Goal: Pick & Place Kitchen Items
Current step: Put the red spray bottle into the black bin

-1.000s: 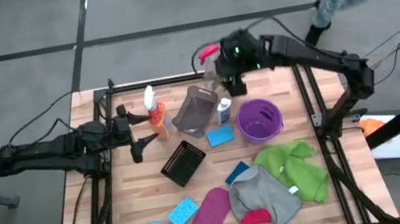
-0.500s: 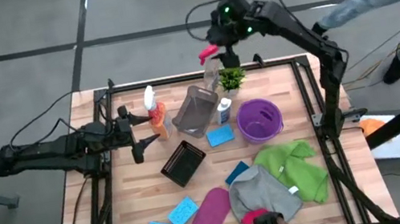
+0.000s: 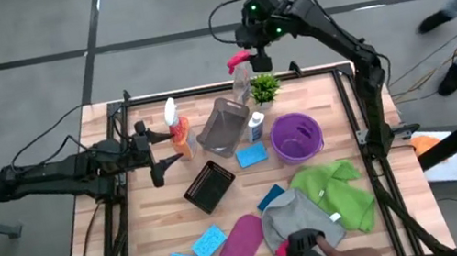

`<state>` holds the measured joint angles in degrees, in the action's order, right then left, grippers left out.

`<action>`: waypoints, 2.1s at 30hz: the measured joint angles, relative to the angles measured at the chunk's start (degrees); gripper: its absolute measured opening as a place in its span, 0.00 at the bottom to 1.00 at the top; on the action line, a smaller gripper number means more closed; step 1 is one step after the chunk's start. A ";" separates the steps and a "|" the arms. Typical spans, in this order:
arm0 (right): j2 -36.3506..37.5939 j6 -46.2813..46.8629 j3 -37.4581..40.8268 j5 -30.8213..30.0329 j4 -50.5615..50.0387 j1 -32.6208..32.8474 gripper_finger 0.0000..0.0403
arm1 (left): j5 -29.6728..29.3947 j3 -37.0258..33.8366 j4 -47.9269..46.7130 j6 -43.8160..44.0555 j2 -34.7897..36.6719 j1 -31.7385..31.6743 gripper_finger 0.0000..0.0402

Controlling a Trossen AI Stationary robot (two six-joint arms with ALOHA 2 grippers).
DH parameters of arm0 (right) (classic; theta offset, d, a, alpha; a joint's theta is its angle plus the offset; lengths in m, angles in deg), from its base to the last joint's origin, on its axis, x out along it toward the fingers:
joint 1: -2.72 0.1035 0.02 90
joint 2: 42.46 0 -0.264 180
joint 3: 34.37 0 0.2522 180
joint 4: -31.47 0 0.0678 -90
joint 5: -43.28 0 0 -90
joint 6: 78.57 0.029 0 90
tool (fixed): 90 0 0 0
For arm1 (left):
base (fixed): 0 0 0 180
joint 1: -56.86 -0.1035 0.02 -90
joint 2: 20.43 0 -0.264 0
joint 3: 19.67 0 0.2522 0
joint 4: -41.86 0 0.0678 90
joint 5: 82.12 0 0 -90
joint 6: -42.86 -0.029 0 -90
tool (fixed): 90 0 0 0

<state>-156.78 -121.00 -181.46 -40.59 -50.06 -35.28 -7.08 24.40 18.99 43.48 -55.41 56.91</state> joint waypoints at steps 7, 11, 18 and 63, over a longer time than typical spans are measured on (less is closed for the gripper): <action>-2.71 -0.87 -0.13 -0.09 -0.02 -0.03 0.82 | 0.13 0.00 -0.12 -0.02 0.00 0.00 0.78; -3.37 -0.99 -0.15 -0.02 -0.02 0.00 0.82 | 0.11 0.00 -0.17 -0.02 0.00 0.00 0.78; -5.44 -1.79 -0.15 -0.04 -0.52 -0.13 0.82 | 0.09 0.00 -0.22 -0.04 0.00 0.00 0.78; 1.26 -2.69 -1.64 -5.42 -3.57 0.46 0.35 | -0.02 0.00 0.11 0.46 0.00 -0.04 0.78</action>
<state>-155.52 -123.69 -183.10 -46.01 -53.63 -34.82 -7.10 24.40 19.10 43.94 -55.41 56.87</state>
